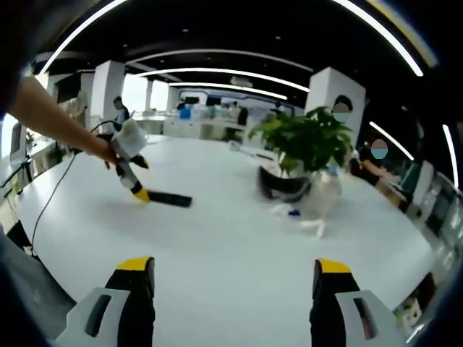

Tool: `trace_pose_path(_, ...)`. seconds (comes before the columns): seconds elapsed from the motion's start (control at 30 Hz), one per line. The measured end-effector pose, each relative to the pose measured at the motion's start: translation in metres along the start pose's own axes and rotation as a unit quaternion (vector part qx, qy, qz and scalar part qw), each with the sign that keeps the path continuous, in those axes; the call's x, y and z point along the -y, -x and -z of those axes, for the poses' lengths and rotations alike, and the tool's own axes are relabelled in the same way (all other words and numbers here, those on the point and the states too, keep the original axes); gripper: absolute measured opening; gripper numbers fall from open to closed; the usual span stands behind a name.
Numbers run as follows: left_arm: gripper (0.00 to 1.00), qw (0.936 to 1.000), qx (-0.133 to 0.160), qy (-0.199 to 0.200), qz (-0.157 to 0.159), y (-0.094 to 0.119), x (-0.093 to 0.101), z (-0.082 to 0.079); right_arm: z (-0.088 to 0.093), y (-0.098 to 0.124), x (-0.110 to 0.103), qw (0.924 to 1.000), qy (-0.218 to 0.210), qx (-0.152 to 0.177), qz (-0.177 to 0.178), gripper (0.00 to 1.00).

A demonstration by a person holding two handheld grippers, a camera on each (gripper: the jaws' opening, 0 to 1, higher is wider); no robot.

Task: Press the specified remote control buttons in sequence, fully releasing each button before pressing the next.

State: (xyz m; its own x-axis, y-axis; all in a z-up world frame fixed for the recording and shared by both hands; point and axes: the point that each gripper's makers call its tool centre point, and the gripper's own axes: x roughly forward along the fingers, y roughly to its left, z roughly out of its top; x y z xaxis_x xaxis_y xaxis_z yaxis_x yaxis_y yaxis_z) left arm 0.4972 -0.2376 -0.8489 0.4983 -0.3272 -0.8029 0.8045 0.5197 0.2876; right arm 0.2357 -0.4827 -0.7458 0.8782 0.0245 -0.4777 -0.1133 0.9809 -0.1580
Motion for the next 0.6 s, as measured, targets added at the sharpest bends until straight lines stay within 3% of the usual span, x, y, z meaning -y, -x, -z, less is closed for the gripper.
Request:
trace_pose_path(0.17,1.0,0.9995,0.004,0.029,-0.013,0.006,-0.002,0.011,-0.001,0.0,0.001,1.0,-0.003,0.003,0.001,0.93)
trace_pose_path(0.3,1.0,0.9992,0.006,0.038,-0.014,0.011,0.001,0.017,-0.003,0.002,0.001,0.9999,-0.011,0.009,-0.001,0.93)
trace_pose_path(0.37,1.0,0.9972,0.008,0.074,-0.005,0.015,0.007,0.022,-0.004,0.002,0.001,0.9999,-0.01,0.012,0.0,0.94)
trace_pose_path(0.43,1.0,0.997,0.0,0.077,-0.007,0.018,0.007,0.028,-0.004,0.002,0.001,0.9999,-0.01,0.011,0.0,0.94)
trace_pose_path(0.6,1.0,0.9953,0.029,0.089,-0.025,0.037,0.01,0.029,-0.006,0.003,0.0,0.9998,-0.009,0.017,-0.003,0.96)
